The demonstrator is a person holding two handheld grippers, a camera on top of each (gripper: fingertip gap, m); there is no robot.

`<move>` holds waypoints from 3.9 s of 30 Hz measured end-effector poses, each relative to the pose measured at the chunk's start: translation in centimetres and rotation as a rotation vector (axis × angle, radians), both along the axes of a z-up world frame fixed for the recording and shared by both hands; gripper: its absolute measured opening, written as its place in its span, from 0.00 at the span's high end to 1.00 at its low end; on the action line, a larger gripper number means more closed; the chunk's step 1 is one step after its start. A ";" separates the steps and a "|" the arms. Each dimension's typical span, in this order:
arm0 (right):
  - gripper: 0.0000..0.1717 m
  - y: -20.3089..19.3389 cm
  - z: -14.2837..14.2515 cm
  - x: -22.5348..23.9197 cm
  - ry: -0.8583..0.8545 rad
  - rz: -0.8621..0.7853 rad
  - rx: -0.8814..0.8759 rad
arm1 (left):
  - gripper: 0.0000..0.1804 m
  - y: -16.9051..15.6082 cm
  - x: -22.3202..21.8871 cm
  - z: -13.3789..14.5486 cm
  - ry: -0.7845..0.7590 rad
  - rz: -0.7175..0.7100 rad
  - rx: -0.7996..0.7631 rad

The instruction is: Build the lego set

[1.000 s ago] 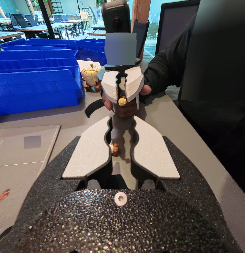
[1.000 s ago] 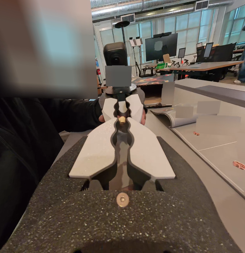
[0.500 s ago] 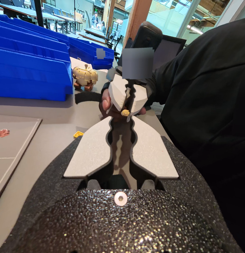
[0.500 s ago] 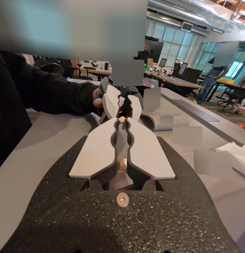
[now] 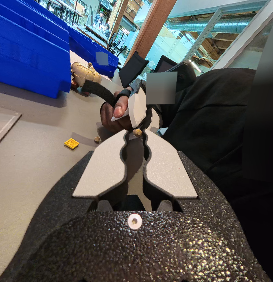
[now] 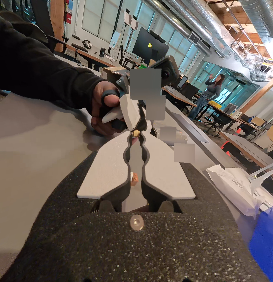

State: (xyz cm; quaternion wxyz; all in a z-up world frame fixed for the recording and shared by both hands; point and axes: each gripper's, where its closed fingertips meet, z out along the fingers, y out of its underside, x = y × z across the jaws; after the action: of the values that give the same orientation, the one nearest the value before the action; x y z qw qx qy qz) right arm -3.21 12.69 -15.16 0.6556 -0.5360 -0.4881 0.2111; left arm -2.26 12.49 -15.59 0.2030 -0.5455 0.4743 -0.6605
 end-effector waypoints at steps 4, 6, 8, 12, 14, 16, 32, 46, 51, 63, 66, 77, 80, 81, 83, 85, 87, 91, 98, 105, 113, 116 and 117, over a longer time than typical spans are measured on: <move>0.95 0.0 -0.3 -0.1 -0.022 -0.010 0.019 | 0.94 -0.1 -0.1 -0.1 0.008 -0.020 -0.030; 0.95 0.1 -0.4 -0.2 -0.030 -0.014 0.020 | 0.94 -0.1 -0.1 -0.2 0.016 -0.024 -0.028; 0.95 0.1 -0.6 -0.2 -0.045 -0.013 0.020 | 0.94 -0.1 -0.2 -0.4 0.030 -0.026 -0.018; 0.94 -0.2 -0.6 -0.2 -0.060 0.020 0.012 | 0.94 -0.3 -0.4 -0.9 0.066 -0.046 0.018; 0.95 -0.4 -0.2 0.0 -0.039 0.042 -0.006 | 0.95 -0.5 -0.7 -1.4 0.103 -0.061 0.074; 0.95 -0.4 -0.5 0.0 -0.053 0.064 -0.049 | 0.95 -0.8 -0.8 -2.1 0.143 -0.076 0.149; 0.96 -1.1 -5.4 -0.4 -0.418 0.094 0.100 | 0.94 -1.7 -1.1 -5.8 0.331 -0.135 0.370; 0.95 -1.7 -6.8 -0.9 -0.535 0.117 0.256 | 0.94 -2.2 -1.1 -6.5 0.387 -0.156 0.319; 0.99 -0.8 -6.1 -0.7 -0.508 0.050 0.267 | 0.94 -1.5 -0.9 -6.0 0.362 -0.109 0.274; 0.99 0.2 -5.3 -0.4 -0.466 -0.028 0.264 | 0.92 -0.6 -0.8 -5.6 0.351 -0.057 0.278; 0.99 0.8 -4.9 0.0 -0.455 -0.070 0.274 | 0.90 -0.2 -0.9 -5.5 0.355 -0.041 0.279; 0.99 2.3 -3.5 0.6 -0.410 -0.216 0.314 | 0.90 1.1 0.1 -4.1 0.294 0.085 0.153; 0.99 2.5 -3.2 0.8 -0.403 -0.237 0.326 | 0.91 1.4 0.2 -4.0 0.283 0.105 0.137; 0.99 2.5 -3.2 0.8 -0.403 -0.239 0.330 | 0.91 1.5 0.3 -4.0 0.281 0.109 0.138; 0.99 2.5 -3.3 0.7 -0.406 -0.238 0.337 | 0.93 1.5 0.3 -3.9 0.271 0.112 0.135; 0.99 2.4 -3.4 0.6 -0.414 -0.239 0.345 | 0.95 1.5 0.4 -3.8 0.258 0.111 0.135; 0.99 2.5 -3.5 0.6 -0.421 -0.242 0.347 | 0.96 1.5 0.4 -3.9 0.256 0.115 0.156; 0.98 2.4 -3.8 0.5 -0.420 -0.221 0.315 | 0.96 1.5 0.3 -4.2 0.267 0.113 0.217; 0.92 1.2 -4.5 0.3 -0.359 -0.061 0.061 | 0.96 1.4 -0.3 -5.0 0.346 0.096 0.484; 0.94 0.2 -5.0 0.0 -0.315 0.041 -0.173 | 0.96 0.6 -0.9 -6.4 0.441 0.015 0.856; 0.95 -0.7 -6.2 -0.5 -0.384 0.090 -0.227 | 0.96 -0.5 -0.8 -6.8 0.436 -0.049 0.920; 0.95 -1.0 -6.5 -0.5 -0.399 0.104 -0.243 | 0.96 -0.8 -0.9 -7.0 0.434 -0.071 0.938; 0.95 -1.0 -6.6 -0.5 -0.402 0.106 -0.247 | 0.96 -0.9 -0.9 -7.1 0.436 -0.077 0.943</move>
State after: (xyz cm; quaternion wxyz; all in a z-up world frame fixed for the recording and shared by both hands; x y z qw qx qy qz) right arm -3.76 11.65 -21.73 0.4628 -0.6169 -0.6067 0.1926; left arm -3.16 11.60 -22.67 0.2988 -0.5020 0.7711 -0.2533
